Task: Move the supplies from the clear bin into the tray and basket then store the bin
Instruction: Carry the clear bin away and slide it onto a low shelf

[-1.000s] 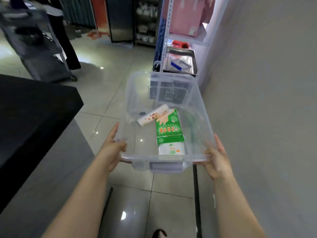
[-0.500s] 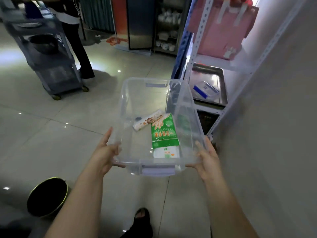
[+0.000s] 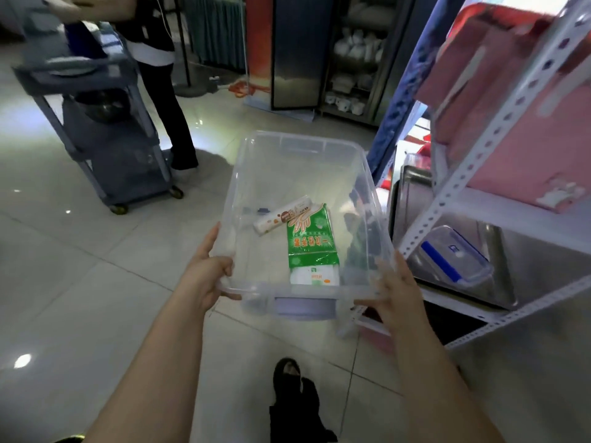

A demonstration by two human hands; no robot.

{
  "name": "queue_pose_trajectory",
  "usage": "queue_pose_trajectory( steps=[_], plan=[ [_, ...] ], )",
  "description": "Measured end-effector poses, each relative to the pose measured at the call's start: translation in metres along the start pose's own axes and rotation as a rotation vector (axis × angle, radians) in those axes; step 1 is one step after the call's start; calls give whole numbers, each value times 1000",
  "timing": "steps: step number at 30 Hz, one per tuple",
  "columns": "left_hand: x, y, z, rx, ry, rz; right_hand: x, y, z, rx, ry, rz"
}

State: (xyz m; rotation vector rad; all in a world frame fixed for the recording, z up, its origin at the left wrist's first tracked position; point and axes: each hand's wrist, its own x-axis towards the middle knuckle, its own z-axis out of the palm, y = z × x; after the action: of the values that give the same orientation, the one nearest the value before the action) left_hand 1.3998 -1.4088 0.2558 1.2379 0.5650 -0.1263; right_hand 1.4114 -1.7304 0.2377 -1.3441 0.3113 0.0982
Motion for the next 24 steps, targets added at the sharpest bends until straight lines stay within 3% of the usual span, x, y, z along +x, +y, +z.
queue_pose_trajectory(
  steps=[3, 9, 15, 20, 24],
  plan=[
    [73, 36, 20, 10, 7, 30, 96, -19, 26, -42, -30, 7],
    [198, 110, 55, 21, 54, 17, 257, -50, 74, 219, 24, 135],
    [329, 162, 81, 87, -24, -9, 368, -47, 100, 90, 53, 62],
    [467, 204, 110, 167, -121, -67, 467, -51, 131, 280, 232, 131],
    [579, 247, 129, 238, -230, -107, 534, -61, 163, -18, 305, -39]
  ],
)
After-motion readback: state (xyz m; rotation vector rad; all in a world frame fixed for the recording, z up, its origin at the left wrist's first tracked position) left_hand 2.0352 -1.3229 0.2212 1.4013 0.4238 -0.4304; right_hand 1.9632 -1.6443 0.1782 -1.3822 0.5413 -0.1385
